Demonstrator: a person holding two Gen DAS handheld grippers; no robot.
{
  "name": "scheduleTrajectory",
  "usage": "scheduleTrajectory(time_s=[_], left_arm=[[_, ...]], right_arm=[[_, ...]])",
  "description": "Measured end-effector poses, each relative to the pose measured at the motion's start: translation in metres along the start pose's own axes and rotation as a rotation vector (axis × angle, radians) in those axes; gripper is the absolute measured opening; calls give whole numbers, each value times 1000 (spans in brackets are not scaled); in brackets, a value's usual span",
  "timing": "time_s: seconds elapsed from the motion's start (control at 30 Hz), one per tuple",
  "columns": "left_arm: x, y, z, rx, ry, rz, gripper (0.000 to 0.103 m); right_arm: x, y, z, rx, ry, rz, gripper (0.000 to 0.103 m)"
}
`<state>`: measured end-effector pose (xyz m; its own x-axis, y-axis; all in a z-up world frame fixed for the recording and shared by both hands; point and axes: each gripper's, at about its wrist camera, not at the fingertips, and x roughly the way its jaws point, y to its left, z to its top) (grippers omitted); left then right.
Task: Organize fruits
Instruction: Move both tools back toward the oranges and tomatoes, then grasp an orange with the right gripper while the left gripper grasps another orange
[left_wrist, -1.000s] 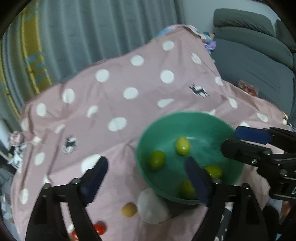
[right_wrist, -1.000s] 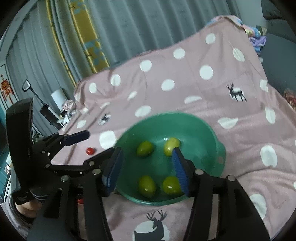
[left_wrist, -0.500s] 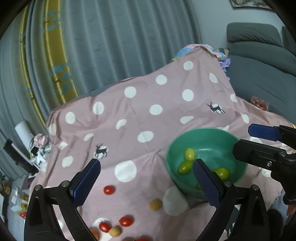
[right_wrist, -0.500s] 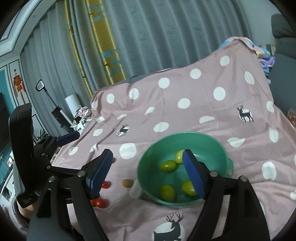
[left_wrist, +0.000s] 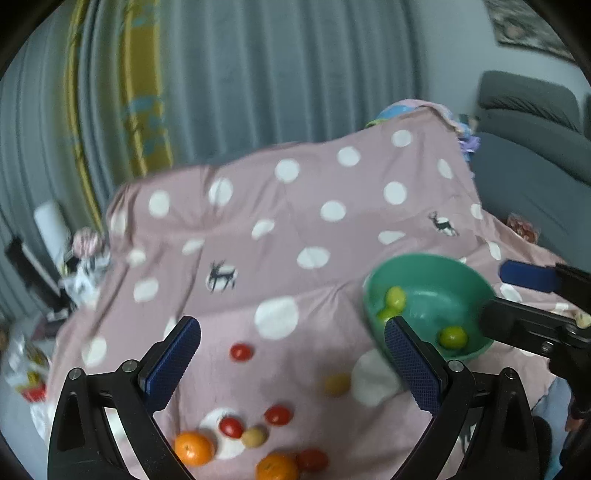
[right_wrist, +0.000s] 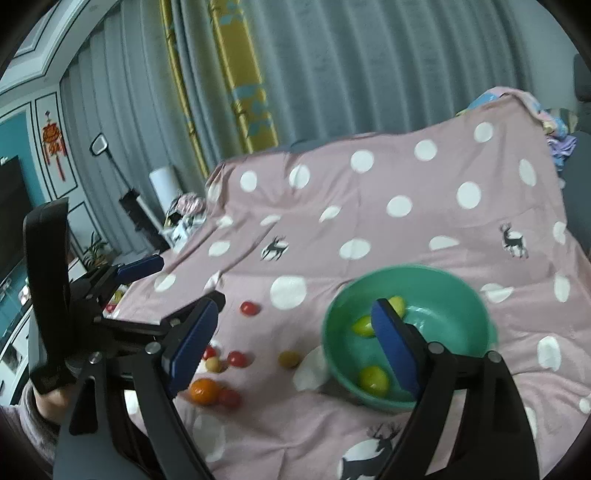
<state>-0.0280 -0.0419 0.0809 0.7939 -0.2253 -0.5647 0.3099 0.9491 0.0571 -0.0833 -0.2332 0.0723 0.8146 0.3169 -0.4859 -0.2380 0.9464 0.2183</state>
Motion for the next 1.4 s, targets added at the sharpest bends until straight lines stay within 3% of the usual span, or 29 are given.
scheduleTrajectory(time_s=[0.13,0.3,0.53,0.6,0.73,0.87,1.1,1.2,1.33,1.4], left_arm=[[6,50,-14,-123,53,43,100],[1,99,-33,-198,80,82,100],[5,133,-82,-219,185,-5,100],[5,130,-97,-202,215,-54,100],[3,123,-111,-146,225,-79,100],[6,118,-113,-77,221,-99,99],[21,111,-107,37,232,-136,86],[29,110,-105,50,239,-155,85],[42,112,-104,62,266,-183,69],[48,112,-103,65,278,-194,69]], right_arm=[[15,12,-7,-20,55,27,86],[32,22,-16,-41,117,59,86],[72,36,-44,-62,280,147,86],[84,43,-53,-86,331,172,84],[99,53,-66,-105,395,210,79],[106,70,-77,-153,437,286,64],[124,96,-95,-192,513,343,53],[131,95,-97,-168,535,337,52],[140,93,-102,-142,558,335,48],[143,93,-104,-133,569,325,49]])
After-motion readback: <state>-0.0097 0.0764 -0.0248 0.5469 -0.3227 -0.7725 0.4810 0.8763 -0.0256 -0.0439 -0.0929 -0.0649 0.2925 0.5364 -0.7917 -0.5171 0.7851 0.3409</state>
